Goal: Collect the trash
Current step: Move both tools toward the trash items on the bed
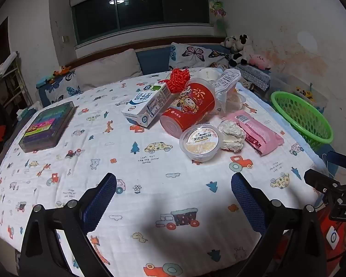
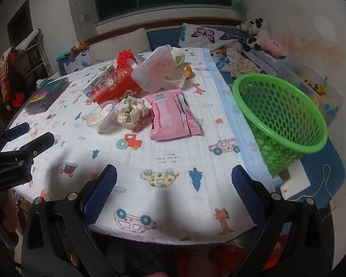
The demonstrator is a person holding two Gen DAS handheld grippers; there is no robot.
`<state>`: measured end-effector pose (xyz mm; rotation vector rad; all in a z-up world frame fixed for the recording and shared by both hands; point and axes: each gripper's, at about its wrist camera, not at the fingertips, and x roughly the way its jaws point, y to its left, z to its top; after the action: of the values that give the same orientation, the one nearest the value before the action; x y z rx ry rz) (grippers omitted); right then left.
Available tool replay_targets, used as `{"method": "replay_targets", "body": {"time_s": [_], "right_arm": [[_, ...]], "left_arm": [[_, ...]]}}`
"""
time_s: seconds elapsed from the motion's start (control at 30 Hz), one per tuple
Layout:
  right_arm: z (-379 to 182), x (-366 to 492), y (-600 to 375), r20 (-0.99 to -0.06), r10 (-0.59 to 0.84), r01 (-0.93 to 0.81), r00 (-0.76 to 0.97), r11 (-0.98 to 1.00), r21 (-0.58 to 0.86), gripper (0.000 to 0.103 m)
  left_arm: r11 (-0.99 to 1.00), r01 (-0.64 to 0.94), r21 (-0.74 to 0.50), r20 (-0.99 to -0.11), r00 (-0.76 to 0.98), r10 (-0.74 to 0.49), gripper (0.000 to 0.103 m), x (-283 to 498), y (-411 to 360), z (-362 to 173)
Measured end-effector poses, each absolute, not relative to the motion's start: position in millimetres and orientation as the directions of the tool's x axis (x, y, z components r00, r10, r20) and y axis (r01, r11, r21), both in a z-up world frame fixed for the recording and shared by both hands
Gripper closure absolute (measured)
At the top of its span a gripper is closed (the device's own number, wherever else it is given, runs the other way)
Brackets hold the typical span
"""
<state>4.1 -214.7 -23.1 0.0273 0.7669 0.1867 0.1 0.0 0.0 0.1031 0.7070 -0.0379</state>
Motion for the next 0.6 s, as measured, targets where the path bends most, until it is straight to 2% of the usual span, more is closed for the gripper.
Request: {"method": "replay_targets", "body": {"time_s": [0.6], "right_arm": [[-24.9, 6.1, -214.3, -0.695, 0.178, -0.157, 0.697, 0.983, 0.094, 0.004]], "left_arm": [[0.994, 0.073, 0.079, -0.649, 0.76, -0.004, 0.006, 2.1, -4.1, -1.2]]}}
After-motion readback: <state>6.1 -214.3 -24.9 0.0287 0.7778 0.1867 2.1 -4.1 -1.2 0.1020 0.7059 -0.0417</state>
